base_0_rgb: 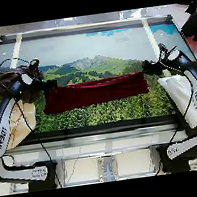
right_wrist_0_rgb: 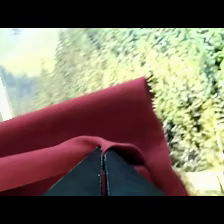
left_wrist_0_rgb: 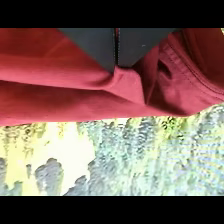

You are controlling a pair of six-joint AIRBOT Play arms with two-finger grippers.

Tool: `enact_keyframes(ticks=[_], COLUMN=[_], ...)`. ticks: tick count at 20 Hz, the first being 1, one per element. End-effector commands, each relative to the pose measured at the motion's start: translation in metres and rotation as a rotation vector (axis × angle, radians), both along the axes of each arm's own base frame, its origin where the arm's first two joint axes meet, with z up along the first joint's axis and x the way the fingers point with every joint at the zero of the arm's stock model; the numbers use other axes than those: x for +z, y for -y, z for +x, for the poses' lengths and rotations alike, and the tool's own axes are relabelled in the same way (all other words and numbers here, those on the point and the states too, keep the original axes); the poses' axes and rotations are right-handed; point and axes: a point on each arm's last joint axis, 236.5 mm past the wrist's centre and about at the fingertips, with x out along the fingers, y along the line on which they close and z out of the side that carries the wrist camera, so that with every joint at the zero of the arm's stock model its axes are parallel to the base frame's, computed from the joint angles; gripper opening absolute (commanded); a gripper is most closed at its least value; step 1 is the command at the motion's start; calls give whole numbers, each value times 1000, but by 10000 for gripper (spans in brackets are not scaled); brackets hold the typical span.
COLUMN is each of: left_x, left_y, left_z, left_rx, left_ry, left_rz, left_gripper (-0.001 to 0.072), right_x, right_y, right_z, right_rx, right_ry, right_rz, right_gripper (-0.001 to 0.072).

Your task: Fold the shirts.

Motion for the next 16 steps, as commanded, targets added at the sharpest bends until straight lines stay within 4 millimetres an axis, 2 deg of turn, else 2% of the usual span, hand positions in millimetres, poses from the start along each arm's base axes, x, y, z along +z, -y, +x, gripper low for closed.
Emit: enact_keyframes(ticks=[1, 2, 3, 4, 5, 8, 9, 11, 13, 15, 16], left_x=[-13, -14, -13, -11, -6, 23, 36, 66, 98, 122, 131], left_y=[-1, -1, -1, -1, -2, 7, 13, 26, 39, 56, 68], left_z=[-1, -1, -1, 0, 0, 3, 4, 6, 4, 0, -3], left_rx=[-11, -10, -9, -6, -2, 12, 22, 39, -1, -101, -156], left_ry=[-24, -25, -24, -20, -11, 45, 68, 120, 190, 266, 294], left_rz=[22, 20, 19, 16, 15, -32, -68, -149, -190, -181, -178], left_gripper=[16, 33, 210, 554, 700, 704, 704, 703, 702, 703, 703], right_x=[-25, -24, -20, -13, -3, 38, 54, 78, 89, 88, 84], right_y=[-3, -3, -1, 2, 5, 12, 11, 14, 30, 49, 57], right_z=[5, 6, 10, 15, 21, 38, 38, 30, 8, -20, -32], right_rx=[-12, -14, -14, -15, -13, 13, 41, 119, 214, 258, 260], right_ry=[-31, -24, -14, 1, 20, 75, 72, 52, -21, -125, -172], right_rz=[2, 1, -3, -8, -9, -19, -14, -49, -139, -174, -160], right_gripper=[10, 12, 25, 77, 137, 132, 132, 136, 160, 451, 451])
